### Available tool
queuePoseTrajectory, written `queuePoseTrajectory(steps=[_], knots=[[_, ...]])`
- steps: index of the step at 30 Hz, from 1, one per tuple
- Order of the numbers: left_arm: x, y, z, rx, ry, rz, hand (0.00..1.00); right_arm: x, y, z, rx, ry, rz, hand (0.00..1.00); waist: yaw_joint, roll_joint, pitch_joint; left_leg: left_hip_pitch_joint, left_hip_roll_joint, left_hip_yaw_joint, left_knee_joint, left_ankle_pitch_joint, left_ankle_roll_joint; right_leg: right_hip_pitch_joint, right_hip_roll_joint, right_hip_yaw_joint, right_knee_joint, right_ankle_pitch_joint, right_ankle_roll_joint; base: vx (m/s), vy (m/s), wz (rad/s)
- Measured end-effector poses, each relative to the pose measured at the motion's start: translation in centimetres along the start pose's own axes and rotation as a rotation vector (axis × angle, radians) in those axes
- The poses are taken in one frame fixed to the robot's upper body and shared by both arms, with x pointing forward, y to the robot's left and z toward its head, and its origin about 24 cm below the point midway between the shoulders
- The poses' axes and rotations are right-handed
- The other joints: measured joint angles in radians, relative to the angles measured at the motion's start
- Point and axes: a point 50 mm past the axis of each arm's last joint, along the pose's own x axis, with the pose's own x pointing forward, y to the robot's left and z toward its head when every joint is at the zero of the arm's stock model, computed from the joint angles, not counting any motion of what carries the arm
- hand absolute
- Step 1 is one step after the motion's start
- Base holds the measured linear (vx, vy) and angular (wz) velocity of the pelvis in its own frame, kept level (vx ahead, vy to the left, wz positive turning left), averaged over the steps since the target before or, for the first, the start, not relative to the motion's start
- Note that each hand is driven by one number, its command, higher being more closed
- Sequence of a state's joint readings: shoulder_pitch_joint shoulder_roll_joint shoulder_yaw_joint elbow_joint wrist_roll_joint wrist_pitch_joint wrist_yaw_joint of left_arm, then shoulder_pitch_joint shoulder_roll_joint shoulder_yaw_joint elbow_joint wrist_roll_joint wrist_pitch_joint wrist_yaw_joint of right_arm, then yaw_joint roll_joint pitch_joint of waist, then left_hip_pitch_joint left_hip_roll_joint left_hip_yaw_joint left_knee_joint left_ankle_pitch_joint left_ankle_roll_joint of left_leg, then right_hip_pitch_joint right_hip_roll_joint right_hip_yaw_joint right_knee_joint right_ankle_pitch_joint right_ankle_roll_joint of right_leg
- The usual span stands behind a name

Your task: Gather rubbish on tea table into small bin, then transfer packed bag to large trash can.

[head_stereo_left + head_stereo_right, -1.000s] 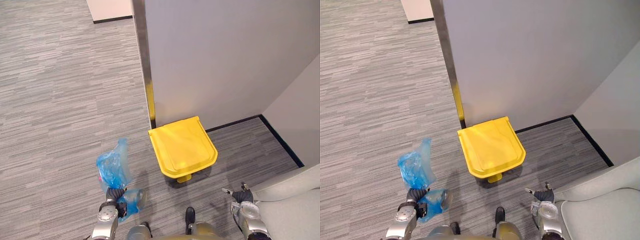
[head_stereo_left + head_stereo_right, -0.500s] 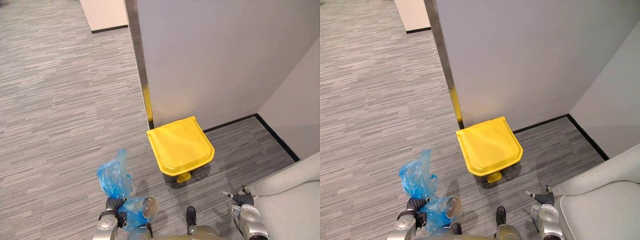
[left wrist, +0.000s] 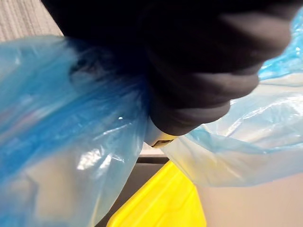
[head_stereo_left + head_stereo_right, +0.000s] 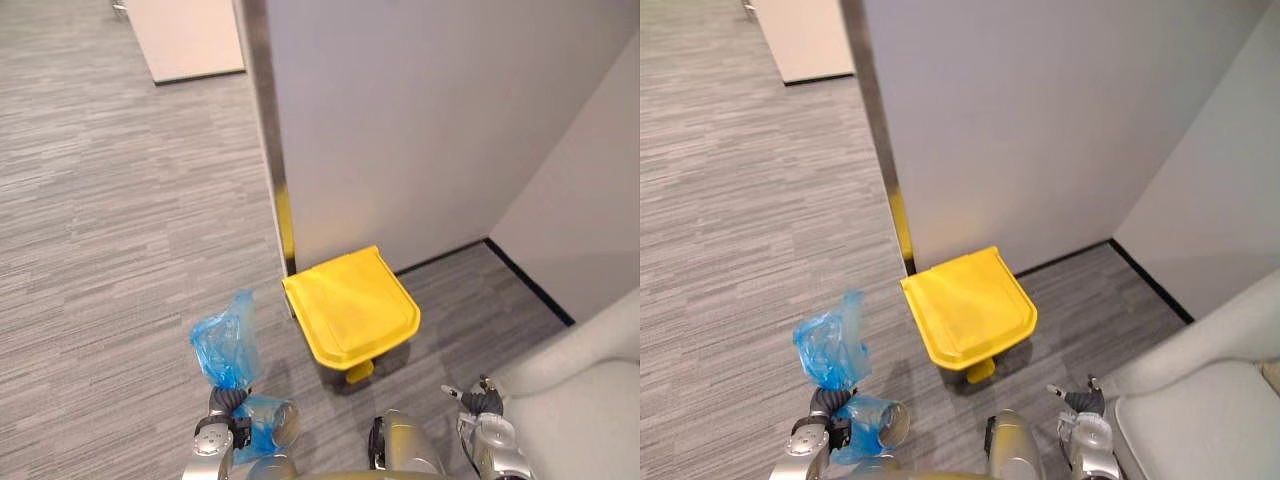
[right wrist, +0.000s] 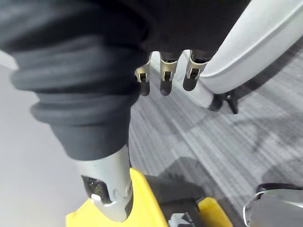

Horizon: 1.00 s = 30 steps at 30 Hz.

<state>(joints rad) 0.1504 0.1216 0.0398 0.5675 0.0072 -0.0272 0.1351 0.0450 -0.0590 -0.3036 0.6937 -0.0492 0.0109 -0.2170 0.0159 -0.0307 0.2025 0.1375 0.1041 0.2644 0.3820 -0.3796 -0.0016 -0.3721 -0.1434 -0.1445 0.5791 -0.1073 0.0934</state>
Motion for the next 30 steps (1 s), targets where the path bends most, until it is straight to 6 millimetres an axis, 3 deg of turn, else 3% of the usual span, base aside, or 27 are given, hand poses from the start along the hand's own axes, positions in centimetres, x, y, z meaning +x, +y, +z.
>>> queuePoseTrajectory(steps=[1, 3, 4, 5, 6, 7, 10, 20, 27, 30], knots=[[0.2, 0.1, 0.4, 0.005, -0.012, -0.001, 1.00, 0.0, 0.0, 0.4, 0.006, -0.018, -0.004, 0.00, -0.002, -0.009, 0.007, -0.003, 0.002, -0.005, 0.032, -0.027, 0.001, -0.001, 0.001, -0.032, -0.164, 0.014, 0.011, 0.12, -0.056, 0.31], [0.5, -0.2, 1.2, -0.001, -0.034, -0.005, 1.00, 0.1, -0.1, 0.6, 0.005, -0.022, -0.010, 0.00, -0.001, -0.016, 0.016, -0.013, 0.001, -0.030, 0.104, -0.074, -0.026, 0.020, 0.008, -0.064, -0.303, 0.036, 0.011, 0.21, -0.102, 0.43], [0.6, -0.5, 1.4, -0.007, -0.037, -0.011, 1.00, 0.2, -0.3, 0.8, 0.001, -0.030, -0.017, 0.00, 0.000, -0.011, 0.021, -0.010, 0.011, -0.040, 0.126, -0.093, -0.036, 0.030, 0.012, -0.070, -0.300, 0.067, 0.008, 0.33, -0.070, 0.25], [0.7, -1.3, 1.8, -0.016, -0.051, -0.029, 1.00, 0.4, -0.5, 1.5, 0.001, -0.049, -0.032, 0.00, 0.007, 0.033, 0.038, -0.009, 0.041, -0.040, 0.146, -0.103, -0.046, 0.036, 0.037, -0.081, -0.286, 0.067, 0.015, 0.28, -0.023, 0.06], [0.8, -1.3, 2.0, -0.016, -0.058, -0.030, 1.00, 0.4, -0.5, 1.9, 0.007, -0.066, -0.031, 0.00, 0.006, 0.039, 0.042, -0.008, 0.044, -0.040, 0.140, -0.096, -0.051, 0.033, 0.038, -0.082, -0.278, 0.067, 0.015, 0.31, -0.023, 0.15], [1.0, -1.3, 2.5, -0.015, -0.071, -0.030, 1.00, 0.2, -0.4, 2.7, 0.028, -0.099, -0.035, 0.00, 0.001, 0.039, 0.048, 0.005, 0.044, -0.042, 0.128, -0.084, -0.058, 0.028, 0.034, -0.075, -0.239, 0.070, 0.011, 0.19, -0.047, 0.24], [1.0, -1.5, 2.5, -0.018, -0.071, -0.035, 1.00, -0.3, -1.6, 2.0, 0.067, -0.091, -0.079, 0.00, 0.006, 0.033, 0.047, 0.078, 0.050, -0.041, 0.106, -0.087, -0.056, 0.030, 0.026, -0.065, -0.116, 0.039, -0.016, 0.20, -0.077, 0.20], [0.5, -3.0, 2.0, -0.068, -0.051, -0.057, 1.00, -0.5, -1.3, 1.5, 0.102, -0.074, -0.083, 0.00, 0.001, 0.033, 0.047, 0.088, 0.081, -0.008, 0.096, -0.086, -0.057, 0.027, 0.037, -0.076, -0.092, 0.019, -0.031, 0.02, -0.025, 0.01], [0.5, -2.9, 2.0, -0.070, -0.050, -0.053, 1.00, -0.9, 0.4, 1.3, 0.091, -0.067, -0.009, 0.00, 0.002, 0.024, 0.043, 0.059, 0.070, -0.015, 0.058, -0.088, -0.059, 0.018, 0.016, -0.099, -0.135, 0.055, -0.032, -0.10, 0.001, 0.13], [0.6, -2.6, 2.6, -0.068, -0.076, -0.049, 1.00, -1.2, 2.3, 1.9, 0.059, -0.093, 0.065, 0.00, 0.022, 0.007, 0.045, 0.007, 0.063, -0.026, 0.054, -0.091, -0.064, -0.017, 0.002, -0.107, -0.158, 0.084, -0.034, -0.16, -0.016, 0.18]])
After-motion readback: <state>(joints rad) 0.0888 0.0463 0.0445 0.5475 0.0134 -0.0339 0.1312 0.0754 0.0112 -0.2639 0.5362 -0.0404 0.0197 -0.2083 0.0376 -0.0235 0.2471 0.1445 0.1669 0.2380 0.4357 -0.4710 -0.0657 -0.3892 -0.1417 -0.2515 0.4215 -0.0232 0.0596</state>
